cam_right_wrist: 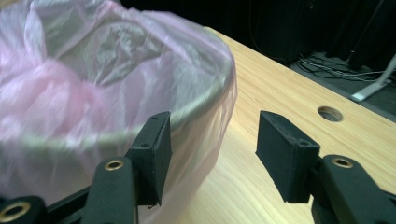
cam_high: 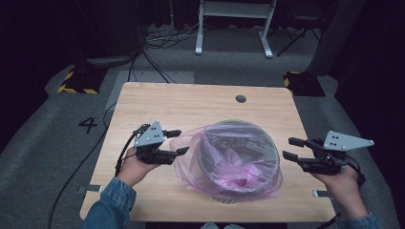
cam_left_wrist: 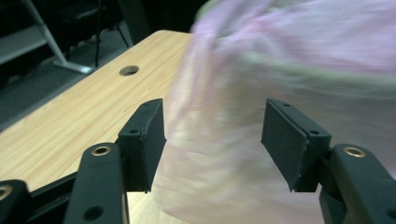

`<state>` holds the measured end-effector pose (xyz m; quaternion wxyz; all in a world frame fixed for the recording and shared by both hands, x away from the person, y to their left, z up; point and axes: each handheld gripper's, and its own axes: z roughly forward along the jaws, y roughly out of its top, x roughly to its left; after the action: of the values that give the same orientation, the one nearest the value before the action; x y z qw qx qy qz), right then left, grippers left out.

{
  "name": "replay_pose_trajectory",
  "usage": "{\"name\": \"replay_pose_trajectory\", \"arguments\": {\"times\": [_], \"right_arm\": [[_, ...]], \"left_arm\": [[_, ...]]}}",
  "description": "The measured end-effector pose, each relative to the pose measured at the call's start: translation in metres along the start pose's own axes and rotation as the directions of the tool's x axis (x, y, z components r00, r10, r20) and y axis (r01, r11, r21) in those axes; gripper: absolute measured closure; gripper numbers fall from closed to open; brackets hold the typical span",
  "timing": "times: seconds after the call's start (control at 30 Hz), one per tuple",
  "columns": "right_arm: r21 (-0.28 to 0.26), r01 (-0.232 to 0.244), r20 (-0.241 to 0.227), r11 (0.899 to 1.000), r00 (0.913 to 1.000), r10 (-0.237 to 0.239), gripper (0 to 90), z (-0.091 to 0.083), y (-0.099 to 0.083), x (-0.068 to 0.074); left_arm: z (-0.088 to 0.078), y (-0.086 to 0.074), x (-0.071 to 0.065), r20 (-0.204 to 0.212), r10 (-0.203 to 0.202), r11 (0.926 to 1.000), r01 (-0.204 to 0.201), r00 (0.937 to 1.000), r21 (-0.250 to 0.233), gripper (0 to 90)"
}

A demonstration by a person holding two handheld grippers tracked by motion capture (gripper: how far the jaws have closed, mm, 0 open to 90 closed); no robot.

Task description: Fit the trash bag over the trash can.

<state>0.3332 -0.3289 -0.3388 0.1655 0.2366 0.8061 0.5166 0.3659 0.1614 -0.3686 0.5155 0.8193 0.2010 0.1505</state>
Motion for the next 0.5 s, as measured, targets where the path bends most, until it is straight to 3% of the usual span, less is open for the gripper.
{"name": "replay_pose_trajectory", "arguments": {"times": [0.1, 0.13, 0.17, 0.2, 0.27, 0.3, 0.37, 0.43, 0.5], "right_arm": [[-0.009, 0.002, -0.005, 1.0, 1.0, -0.002, 45.5, 0.006, 0.003, -0.004], [-0.01, 0.001, -0.007, 1.0, 1.0, -0.001, 45.5, 0.007, 0.003, -0.005], [-0.011, -0.004, -0.011, 1.0, 0.9999, 0.004, 45.8, 0.008, 0.004, -0.007], [-0.014, -0.006, -0.014, 1.0, 0.9999, 0.006, 45.9, 0.009, 0.004, -0.009], [-0.013, -0.011, -0.014, 1.0, 0.9998, 0.011, 46.4, 0.011, 0.004, -0.014], [-0.014, -0.019, -0.018, 1.0, 0.9997, 0.019, 46.5, 0.012, 0.005, -0.016], [-0.025, -0.034, -0.03, 0.999, 0.999, 0.033, 46.7, 0.015, 0.006, -0.02], [-0.036, -0.042, -0.033, 0.998, 0.9986, 0.041, 46.6, 0.018, 0.013, -0.023], [-0.042, -0.021, -0.037, 0.999, 0.9991, 0.02, 46.2, 0.022, 0.023, -0.024]], "left_arm": [[0.013, -0.001, 0.011, 0.025, -0.027, 0.9993, 0.027, 0.9993, 0.025, 38.4], [0.017, -0.002, 0.015, 0.06, -0.032, 0.9988, 0.03, 0.9977, 0.038, 43.5], [0.021, -0.003, 0.017, 0.092, -0.029, 0.9989, 0.026, 0.9953, 0.04, 56.3], [0.024, -0.003, 0.017, 0.096, -0.028, 0.9989, 0.024, 0.995, 0.039, 64.9], [0.03, -0.002, 0.017, 0.067, -0.012, 0.9994, 0.01, 0.9977, 0.033, 84.7], [0.033, 0.0, 0.017, 0.04, -0.02, 0.9993, 0.019, 0.999, 0.031, 88.5], [0.037, 0.004, 0.019, 0.02, -0.044, 0.9987, 0.044, 0.9988, 0.026, 89.4], [0.041, 0.008, 0.017, 0.008, -0.036, 0.999, 0.036, 0.9993, 0.025, 89.4], [0.043, 0.014, 0.015, -0.001, -0.022, 0.9994, 0.022, 0.9998, 0.028, 89.4]]}}
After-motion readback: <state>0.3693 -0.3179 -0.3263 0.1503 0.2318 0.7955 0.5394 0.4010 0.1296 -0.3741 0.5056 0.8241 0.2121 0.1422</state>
